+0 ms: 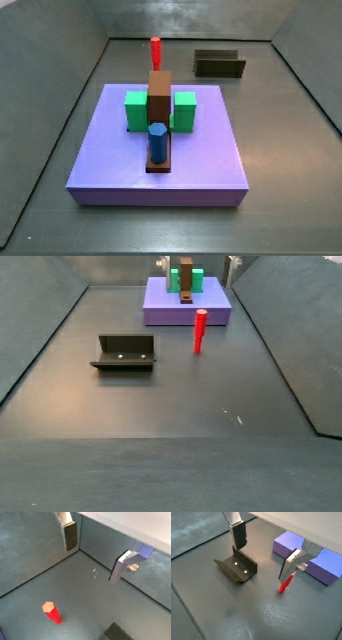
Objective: Pick up the red object. Move up. Move to above the board. Insert the red object.
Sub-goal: Pick up the red object.
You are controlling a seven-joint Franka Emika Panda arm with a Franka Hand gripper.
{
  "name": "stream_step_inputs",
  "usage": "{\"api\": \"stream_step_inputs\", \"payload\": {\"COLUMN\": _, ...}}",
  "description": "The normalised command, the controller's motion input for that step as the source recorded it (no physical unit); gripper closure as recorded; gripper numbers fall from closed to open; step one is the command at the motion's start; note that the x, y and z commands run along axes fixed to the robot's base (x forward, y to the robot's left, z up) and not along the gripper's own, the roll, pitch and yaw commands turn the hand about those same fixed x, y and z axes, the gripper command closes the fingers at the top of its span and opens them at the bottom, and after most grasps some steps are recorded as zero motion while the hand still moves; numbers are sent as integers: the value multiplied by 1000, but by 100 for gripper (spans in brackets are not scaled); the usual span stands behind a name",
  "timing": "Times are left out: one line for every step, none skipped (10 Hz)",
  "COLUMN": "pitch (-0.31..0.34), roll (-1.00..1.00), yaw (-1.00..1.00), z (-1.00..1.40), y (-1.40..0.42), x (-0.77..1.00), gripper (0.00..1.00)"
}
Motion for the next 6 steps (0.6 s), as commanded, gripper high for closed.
{"api": "stream_step_inputs", "payload": {"pitch": -156, "roll": -189, "yaw": 9, "z": -463, "y": -689, "x": -43, "gripper": 0}}
{"api": "stream_step_inputs", "payload": {"pitch": -96, "roll": -14, "yaw": 0, "z": -637, "y": -1000, "x": -6, "gripper": 0}}
{"api": "stream_step_inputs", "payload": {"pitch": -96, "roll": -1, "yaw": 0, "z": -706, "y": -1000, "x": -20, "gripper": 0}}
{"api": "stream_step_inputs", "payload": {"pitch": -156, "roll": -36, "yaw": -83, "z": -783, "y": -834, "x": -80, "gripper": 0}}
{"api": "stream_step_inputs", "payload": {"pitch": -186, "roll": -26, "yaw": -223, "z": -720, "y": -383, "x": -166, "gripper": 0}}
{"api": "stream_step_inputs", "payload": {"pitch": -149, "roll": 50, "yaw": -249, "z": -517, "y": -143, "x": -226, "gripper": 0}}
